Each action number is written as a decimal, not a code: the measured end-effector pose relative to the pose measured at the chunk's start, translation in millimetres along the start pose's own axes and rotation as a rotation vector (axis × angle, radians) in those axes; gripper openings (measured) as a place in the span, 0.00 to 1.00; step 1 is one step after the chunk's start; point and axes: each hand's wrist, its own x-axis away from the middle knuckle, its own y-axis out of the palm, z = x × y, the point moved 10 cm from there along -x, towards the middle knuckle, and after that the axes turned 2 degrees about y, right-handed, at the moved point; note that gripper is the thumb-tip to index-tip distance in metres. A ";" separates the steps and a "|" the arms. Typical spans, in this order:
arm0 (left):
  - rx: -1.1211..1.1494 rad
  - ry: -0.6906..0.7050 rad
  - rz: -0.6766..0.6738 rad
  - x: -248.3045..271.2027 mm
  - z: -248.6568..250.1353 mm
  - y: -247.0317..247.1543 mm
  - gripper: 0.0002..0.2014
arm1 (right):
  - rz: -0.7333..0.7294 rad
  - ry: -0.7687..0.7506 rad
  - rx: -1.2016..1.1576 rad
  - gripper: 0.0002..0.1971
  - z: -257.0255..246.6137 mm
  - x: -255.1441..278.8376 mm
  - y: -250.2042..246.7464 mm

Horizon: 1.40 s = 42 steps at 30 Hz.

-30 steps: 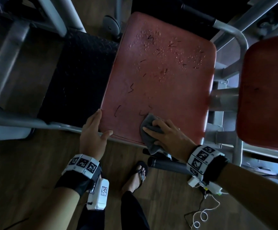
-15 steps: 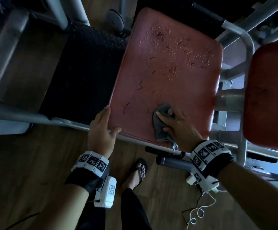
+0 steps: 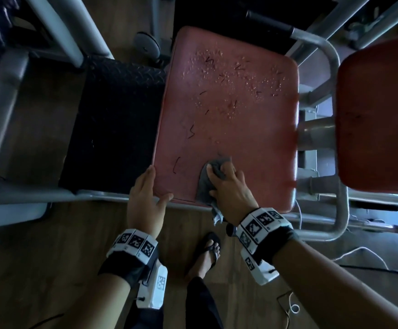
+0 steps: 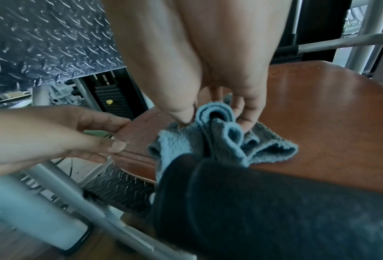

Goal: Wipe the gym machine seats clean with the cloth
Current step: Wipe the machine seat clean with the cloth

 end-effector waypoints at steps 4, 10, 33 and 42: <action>0.005 0.028 0.001 -1.5 2.4 -1.6 0.41 | -0.015 0.145 -0.133 0.32 12.0 -8.6 -9.7; 0.004 0.009 -0.007 1.1 0.1 -2.6 0.40 | -0.044 0.318 -0.179 0.36 -2.9 0.2 -0.2; 0.024 0.061 -0.065 -4.9 3.1 -8.0 0.38 | 0.041 0.343 -0.066 0.35 30.8 -84.6 -17.1; 0.222 0.008 -0.121 -10.7 -7.7 -12.3 0.32 | -0.002 0.147 -0.228 0.38 -56.4 -11.4 -12.4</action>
